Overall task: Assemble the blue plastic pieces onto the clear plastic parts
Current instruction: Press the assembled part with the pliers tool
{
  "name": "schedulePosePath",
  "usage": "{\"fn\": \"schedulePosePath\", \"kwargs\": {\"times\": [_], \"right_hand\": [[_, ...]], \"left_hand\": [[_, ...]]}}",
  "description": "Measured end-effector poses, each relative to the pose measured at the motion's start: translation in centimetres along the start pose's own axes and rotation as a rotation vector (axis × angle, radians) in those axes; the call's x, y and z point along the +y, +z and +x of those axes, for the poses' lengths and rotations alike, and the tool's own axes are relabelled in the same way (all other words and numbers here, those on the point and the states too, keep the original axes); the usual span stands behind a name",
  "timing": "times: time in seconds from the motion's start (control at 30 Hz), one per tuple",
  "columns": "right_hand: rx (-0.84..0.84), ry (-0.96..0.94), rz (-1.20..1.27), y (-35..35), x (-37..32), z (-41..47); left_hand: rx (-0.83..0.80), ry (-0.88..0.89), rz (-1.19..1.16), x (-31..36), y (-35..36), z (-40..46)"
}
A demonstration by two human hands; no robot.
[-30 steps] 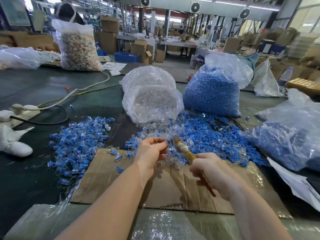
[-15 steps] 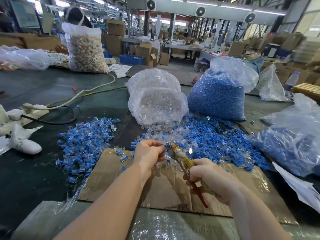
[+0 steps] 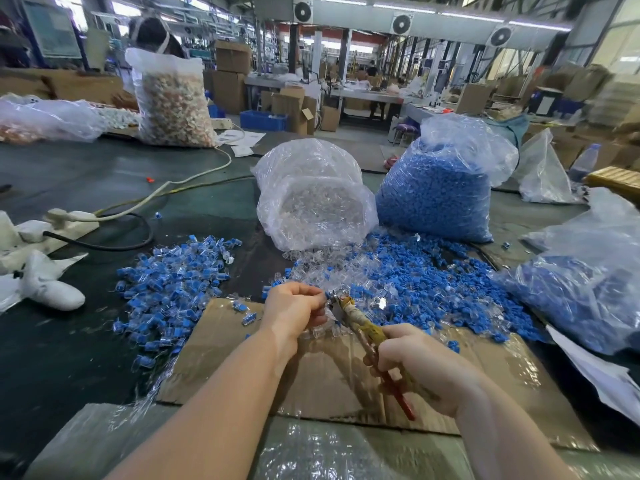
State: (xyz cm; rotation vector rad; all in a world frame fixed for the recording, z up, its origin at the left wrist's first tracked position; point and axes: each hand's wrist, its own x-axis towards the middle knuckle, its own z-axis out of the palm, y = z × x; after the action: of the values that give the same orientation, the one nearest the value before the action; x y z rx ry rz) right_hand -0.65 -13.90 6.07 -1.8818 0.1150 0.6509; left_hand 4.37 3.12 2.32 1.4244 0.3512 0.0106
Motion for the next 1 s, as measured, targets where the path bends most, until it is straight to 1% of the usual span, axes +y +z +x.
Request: {"fn": "schedulePosePath", "kwargs": {"times": [0.1, 0.27, 0.4, 0.6, 0.73, 0.8, 0.9, 0.97, 1.0], "right_hand": [[0.002, 0.007, 0.039, 0.1, 0.1, 0.1], [-0.027, -0.008, 0.028, 0.1, 0.4, 0.1], [-0.02, -0.016, -0.027, 0.3, 0.2, -0.1], [0.052, -0.092, -0.155, 0.7, 0.1, -0.2], [0.087, -0.11, -0.192, 0.7, 0.1, 0.1], [0.077, -0.11, -0.197, 0.7, 0.1, 0.1], [0.055, -0.085, -0.072, 0.8, 0.4, 0.0], [0.055, -0.057, 0.115, 1.2, 0.8, 0.2], [0.095, -0.059, 0.183, 1.3, 0.9, 0.3]], "left_hand": [[0.0, -0.022, -0.033, -0.1, 0.0, 0.0], [-0.029, -0.061, -0.043, 0.3, 0.1, -0.2], [-0.033, -0.063, -0.021, 0.3, 0.2, -0.3], [-0.016, -0.057, -0.056, -0.1, 0.6, -0.5], [-0.004, -0.058, -0.062, -0.4, 0.7, -0.5], [0.001, -0.073, -0.063, -0.5, 0.8, -0.6], [0.022, -0.057, -0.071, -0.4, 0.9, -0.6], [0.045, -0.02, -0.052, -0.4, 0.9, -0.6], [0.066, 0.012, -0.025, -0.5, 0.8, -0.6]]}}
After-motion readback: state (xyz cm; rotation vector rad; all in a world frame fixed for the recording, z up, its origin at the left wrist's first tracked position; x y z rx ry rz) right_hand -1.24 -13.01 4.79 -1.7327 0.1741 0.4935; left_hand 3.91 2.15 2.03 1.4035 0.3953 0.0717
